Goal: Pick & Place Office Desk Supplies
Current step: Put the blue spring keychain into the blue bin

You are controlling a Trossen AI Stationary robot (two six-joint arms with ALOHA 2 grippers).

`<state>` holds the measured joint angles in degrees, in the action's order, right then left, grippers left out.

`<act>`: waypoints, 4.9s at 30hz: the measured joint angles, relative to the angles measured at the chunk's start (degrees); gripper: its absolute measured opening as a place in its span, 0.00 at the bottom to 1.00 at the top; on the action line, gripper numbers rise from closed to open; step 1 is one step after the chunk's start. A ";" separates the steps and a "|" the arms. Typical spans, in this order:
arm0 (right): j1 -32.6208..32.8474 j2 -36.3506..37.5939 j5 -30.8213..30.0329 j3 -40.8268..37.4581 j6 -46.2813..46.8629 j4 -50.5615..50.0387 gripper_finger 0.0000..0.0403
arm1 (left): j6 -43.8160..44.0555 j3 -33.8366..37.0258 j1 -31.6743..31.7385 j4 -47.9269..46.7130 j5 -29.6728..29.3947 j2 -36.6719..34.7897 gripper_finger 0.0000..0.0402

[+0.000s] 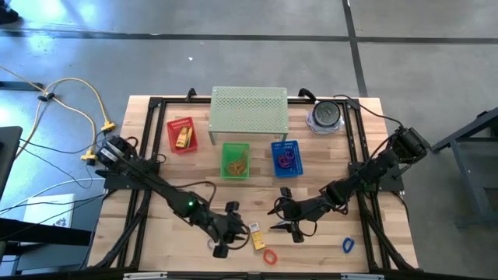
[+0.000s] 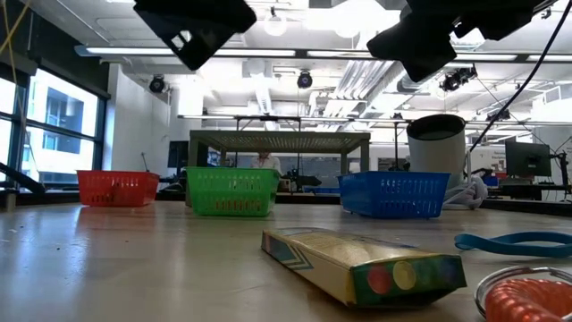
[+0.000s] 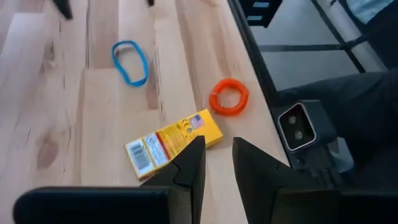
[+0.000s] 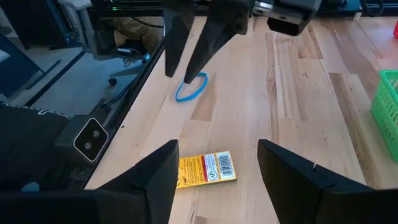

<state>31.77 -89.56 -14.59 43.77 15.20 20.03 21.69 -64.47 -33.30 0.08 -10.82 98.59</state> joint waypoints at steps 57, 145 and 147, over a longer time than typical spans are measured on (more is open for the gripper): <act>-0.02 -0.02 -0.02 0.00 -0.01 0.30 0.52 | -39.09 0.02 5.48 4.90 1.08 11.74 0.56; 25.22 -15.00 29.71 19.06 58.22 -81.76 0.52 | 20.36 0.02 -1.64 4.26 7.57 8.55 0.54; 25.24 -15.79 29.88 19.06 56.14 -81.76 0.52 | 20.37 0.02 -1.62 4.33 7.57 8.55 0.54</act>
<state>57.01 -105.35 15.29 62.83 71.35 -61.73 42.06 -64.45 -34.92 4.40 -3.25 107.13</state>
